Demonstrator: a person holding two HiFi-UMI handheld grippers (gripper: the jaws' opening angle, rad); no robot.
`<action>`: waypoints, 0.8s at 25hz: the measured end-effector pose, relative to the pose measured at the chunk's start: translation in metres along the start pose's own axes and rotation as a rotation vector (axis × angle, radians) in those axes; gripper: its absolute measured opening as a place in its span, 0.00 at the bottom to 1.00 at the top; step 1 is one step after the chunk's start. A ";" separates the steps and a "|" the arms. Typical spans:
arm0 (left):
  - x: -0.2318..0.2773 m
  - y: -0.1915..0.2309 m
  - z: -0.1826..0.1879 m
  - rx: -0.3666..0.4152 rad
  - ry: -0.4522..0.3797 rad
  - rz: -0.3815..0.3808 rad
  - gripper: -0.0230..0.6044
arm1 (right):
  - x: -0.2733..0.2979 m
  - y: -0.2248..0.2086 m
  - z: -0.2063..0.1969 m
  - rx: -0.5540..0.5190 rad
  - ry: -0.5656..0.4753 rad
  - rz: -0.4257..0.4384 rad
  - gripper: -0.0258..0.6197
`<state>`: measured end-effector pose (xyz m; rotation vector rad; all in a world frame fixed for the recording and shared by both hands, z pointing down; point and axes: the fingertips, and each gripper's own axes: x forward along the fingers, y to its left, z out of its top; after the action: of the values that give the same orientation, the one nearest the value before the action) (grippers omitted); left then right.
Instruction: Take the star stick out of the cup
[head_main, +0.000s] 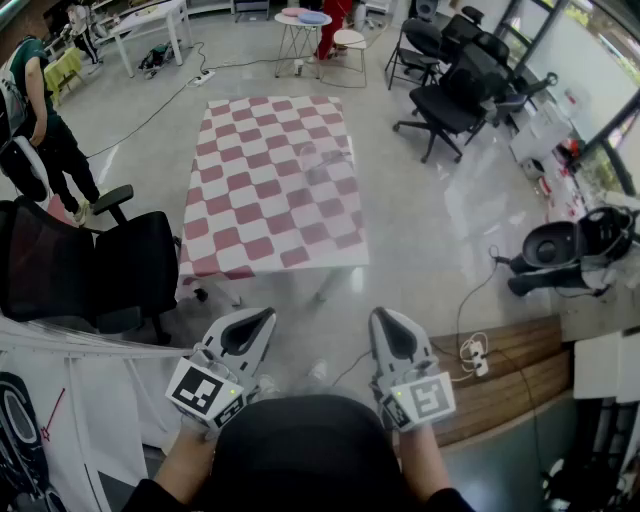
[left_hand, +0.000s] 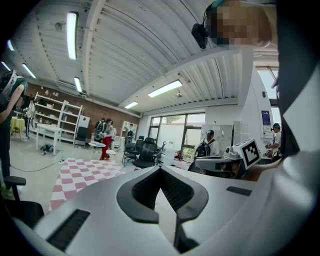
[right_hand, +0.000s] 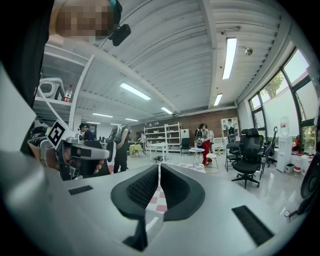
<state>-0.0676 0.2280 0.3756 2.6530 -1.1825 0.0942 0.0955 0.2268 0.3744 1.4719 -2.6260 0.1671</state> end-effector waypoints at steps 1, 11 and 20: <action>0.003 -0.002 0.000 0.001 0.002 0.000 0.10 | -0.001 -0.003 0.000 0.000 0.000 0.002 0.08; 0.036 -0.016 0.000 -0.009 0.016 0.020 0.10 | -0.005 -0.040 0.000 0.010 -0.009 0.017 0.08; 0.074 -0.038 -0.006 0.003 0.040 0.065 0.10 | -0.013 -0.087 0.001 0.053 -0.065 0.065 0.08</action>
<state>0.0102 0.2001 0.3854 2.6029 -1.2566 0.1600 0.1767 0.1919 0.3746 1.4317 -2.7437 0.2000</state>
